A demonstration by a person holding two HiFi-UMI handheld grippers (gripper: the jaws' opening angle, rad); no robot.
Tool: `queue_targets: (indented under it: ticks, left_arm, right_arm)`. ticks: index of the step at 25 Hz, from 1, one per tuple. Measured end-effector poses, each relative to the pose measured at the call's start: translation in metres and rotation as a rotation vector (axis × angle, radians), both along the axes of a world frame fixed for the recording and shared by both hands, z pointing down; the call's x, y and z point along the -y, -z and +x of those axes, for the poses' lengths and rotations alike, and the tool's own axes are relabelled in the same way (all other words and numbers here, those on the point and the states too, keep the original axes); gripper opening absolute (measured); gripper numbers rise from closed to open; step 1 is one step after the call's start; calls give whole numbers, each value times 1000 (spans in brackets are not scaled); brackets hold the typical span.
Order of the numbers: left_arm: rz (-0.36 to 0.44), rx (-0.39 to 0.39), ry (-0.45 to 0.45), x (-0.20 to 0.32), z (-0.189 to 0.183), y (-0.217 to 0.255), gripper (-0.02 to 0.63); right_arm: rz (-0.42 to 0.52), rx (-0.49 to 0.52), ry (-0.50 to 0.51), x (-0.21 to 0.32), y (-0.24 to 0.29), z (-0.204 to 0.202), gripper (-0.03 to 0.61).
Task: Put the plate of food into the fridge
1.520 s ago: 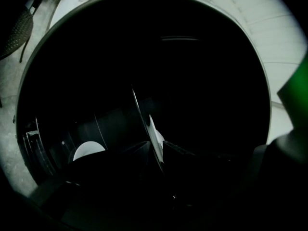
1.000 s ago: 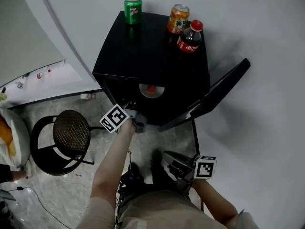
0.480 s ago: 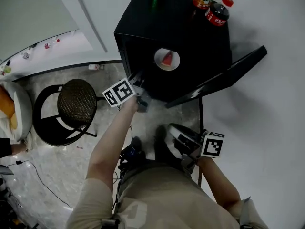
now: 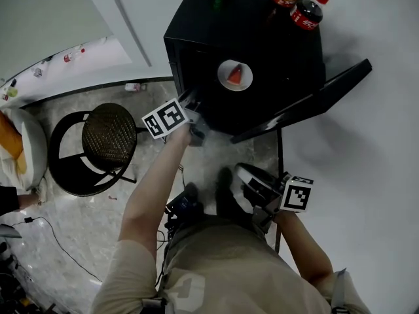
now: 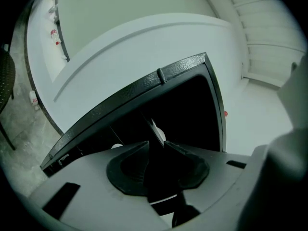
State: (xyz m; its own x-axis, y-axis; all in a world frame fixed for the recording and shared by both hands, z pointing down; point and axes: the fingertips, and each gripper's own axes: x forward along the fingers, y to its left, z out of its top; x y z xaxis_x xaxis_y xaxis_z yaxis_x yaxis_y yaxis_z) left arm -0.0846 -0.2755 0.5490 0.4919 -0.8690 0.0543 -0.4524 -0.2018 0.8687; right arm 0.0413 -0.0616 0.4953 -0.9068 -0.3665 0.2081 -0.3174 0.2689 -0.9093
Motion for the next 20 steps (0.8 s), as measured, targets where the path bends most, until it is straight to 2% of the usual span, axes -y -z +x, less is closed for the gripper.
queue_targets:
  ticks: [9, 20]
  left_arm:
    - [13, -49, -56, 12, 31, 16, 95]
    - [-4, 15, -110, 66, 80, 10, 95]
  right_arm:
    - [-16, 9, -41, 11, -3, 15, 21]
    - [-47, 2, -83, 23, -13, 40, 21]
